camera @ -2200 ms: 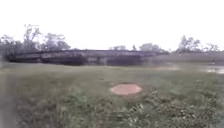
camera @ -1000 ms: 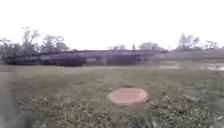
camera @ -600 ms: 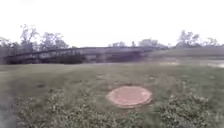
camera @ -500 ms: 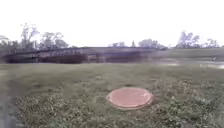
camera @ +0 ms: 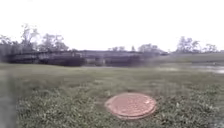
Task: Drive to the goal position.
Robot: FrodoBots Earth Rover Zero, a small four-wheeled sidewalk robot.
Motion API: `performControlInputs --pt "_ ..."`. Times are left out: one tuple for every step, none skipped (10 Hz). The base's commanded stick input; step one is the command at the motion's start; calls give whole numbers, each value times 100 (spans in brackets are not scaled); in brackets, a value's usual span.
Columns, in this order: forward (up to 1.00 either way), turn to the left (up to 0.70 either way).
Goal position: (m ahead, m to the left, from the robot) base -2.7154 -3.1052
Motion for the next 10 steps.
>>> performControlInputs --pt "0 0" --pt "0 0" --pt "0 0" --pt "0 0" --pt "0 0" --pt "0 0" --pt "0 0" --pt "-14 0" --pt "-29 0" --pt "-38 0"
